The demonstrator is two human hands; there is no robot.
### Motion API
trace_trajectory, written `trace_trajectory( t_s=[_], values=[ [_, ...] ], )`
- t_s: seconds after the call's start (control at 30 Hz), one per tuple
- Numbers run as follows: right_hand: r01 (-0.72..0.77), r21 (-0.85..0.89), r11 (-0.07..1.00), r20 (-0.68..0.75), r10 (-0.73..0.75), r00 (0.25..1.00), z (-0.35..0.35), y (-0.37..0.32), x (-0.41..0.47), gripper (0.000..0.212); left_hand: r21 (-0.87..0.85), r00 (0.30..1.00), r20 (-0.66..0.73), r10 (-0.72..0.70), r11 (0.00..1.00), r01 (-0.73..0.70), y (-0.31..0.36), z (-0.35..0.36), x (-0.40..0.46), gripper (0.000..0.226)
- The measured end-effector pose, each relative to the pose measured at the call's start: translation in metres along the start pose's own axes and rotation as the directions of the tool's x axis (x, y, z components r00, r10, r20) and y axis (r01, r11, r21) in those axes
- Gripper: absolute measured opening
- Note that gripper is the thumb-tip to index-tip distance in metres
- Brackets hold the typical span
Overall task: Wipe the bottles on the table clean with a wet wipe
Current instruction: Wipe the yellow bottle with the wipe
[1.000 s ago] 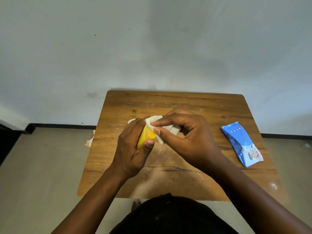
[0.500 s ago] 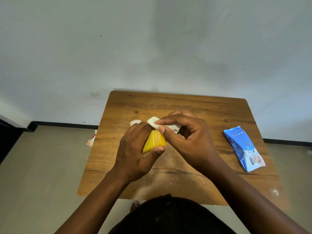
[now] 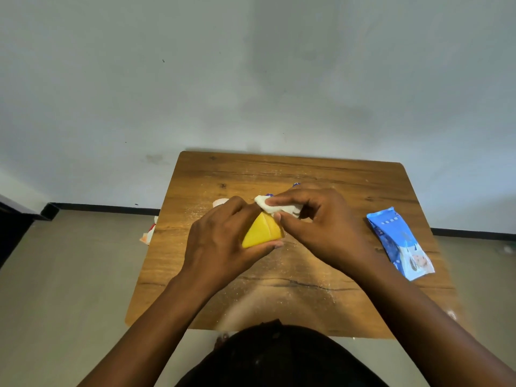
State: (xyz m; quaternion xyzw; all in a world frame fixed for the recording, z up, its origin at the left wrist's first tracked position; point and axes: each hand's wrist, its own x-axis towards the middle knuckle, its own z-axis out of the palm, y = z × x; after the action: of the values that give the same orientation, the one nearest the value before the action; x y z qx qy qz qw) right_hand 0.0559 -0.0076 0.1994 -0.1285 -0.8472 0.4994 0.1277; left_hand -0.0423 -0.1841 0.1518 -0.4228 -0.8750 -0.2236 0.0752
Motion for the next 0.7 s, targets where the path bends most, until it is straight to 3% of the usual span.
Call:
trace_trajectory(
  t_s=[0.13,0.23,0.3,0.4,0.5,0.7],
  values=[
    [0.121,-0.31,0.943,0.009,-0.125,0.992,0.019,0.001,-0.005,0.031,0.096,0.999,-0.004,-0.053,0.994,0.053,0.005,-0.003,0.004,0.06],
    [0.3,-0.496,0.815,0.06,-0.312,0.948,0.03,0.009,-0.017,0.03,0.005,0.988,-0.042,-0.146,0.989,0.146,0.005,-0.003,0.004,0.053],
    [0.34,-0.543,0.768,0.069,-0.363,0.929,0.033,0.017,-0.025,0.035,-0.073,0.975,-0.046,-0.219,0.974,0.215,0.003,-0.003,0.005,0.051],
    [0.32,-0.452,0.833,-0.049,-0.381,0.923,0.033,0.027,-0.03,0.037,-0.247,0.956,0.047,-0.288,0.924,0.29,-0.001,-0.003,0.002,0.059],
    [0.251,-0.267,0.93,-0.238,-0.316,0.918,0.03,0.027,-0.025,0.033,-0.461,0.96,0.173,-0.222,0.843,0.278,0.003,-0.006,0.0,0.061],
    [0.266,-0.154,0.952,-0.381,-0.305,0.873,0.028,0.009,-0.014,0.028,-0.807,0.922,0.275,-0.273,0.455,0.375,0.021,-0.02,0.014,0.035]
  ],
)
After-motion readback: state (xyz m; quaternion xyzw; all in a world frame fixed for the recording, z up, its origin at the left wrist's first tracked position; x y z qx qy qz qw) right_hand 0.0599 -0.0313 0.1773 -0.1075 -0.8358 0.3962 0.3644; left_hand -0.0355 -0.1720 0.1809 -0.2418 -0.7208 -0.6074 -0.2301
